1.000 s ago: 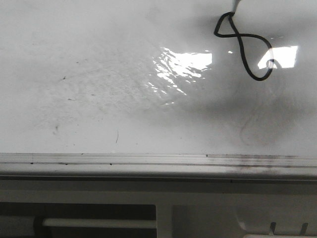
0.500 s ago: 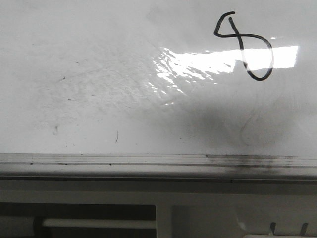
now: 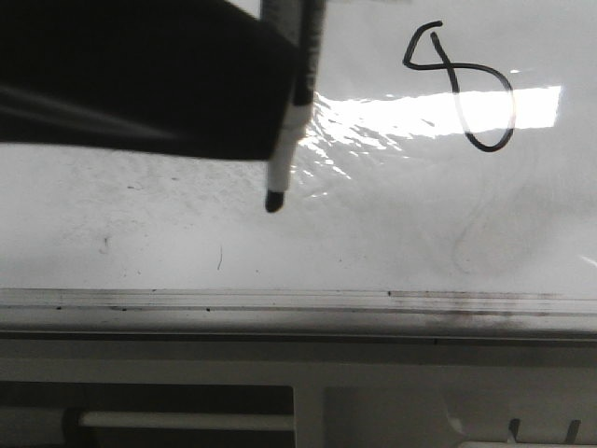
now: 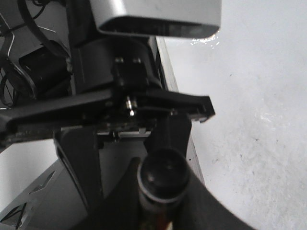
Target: Write number 8 on whiteboard
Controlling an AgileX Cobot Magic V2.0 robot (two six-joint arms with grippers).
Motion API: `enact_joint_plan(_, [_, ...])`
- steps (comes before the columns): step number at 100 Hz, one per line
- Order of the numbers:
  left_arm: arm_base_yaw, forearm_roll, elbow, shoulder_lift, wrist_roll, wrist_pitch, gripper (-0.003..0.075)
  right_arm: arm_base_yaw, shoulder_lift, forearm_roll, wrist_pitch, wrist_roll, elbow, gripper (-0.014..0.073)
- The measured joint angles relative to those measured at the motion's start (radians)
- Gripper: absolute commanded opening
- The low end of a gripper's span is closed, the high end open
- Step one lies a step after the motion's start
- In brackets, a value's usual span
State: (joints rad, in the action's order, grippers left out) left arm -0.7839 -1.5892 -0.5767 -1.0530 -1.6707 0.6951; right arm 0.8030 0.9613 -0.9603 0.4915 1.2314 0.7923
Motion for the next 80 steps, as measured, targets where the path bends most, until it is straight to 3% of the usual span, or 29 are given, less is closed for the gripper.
enact_joint_plan(14, [0.000, -0.075, 0.000, -0.034, -0.050, 0.014, 0.0313, 0.021, 0.015, -0.010, -0.014, 0.002, 0.002, -0.0064])
enact_joint_plan(19, [0.000, -0.083, 0.000, -0.041, -0.053, 0.014, 0.0238, 0.023, 0.017, -0.011, -0.016, 0.003, 0.002, -0.0064])
enact_joint_plan(31, [0.000, -0.091, 0.000, -0.045, -0.057, 0.016, -0.0022, 0.023, 0.017, -0.012, -0.018, 0.007, 0.002, -0.0064])
enact_joint_plan(46, [-0.002, -0.076, 0.000, -0.045, -0.094, 0.020, -0.0020, 0.023, 0.019, -0.026, -0.018, -0.010, 0.002, -0.0043])
enact_joint_plan(53, [-0.002, -0.074, 0.000, -0.045, -0.100, 0.020, -0.0020, 0.023, 0.019, -0.028, -0.020, -0.011, 0.002, 0.0048])
enact_joint_plan(70, [-0.002, -0.078, 0.000, -0.045, -0.071, 0.030, -0.0020, 0.023, 0.004, -0.028, -0.086, -0.001, 0.002, 0.0430])
enact_joint_plan(80, [-0.002, -0.078, 0.000, -0.045, -0.022, 0.021, -0.0020, 0.023, -0.041, -0.028, -0.140, 0.002, 0.002, 0.0514])
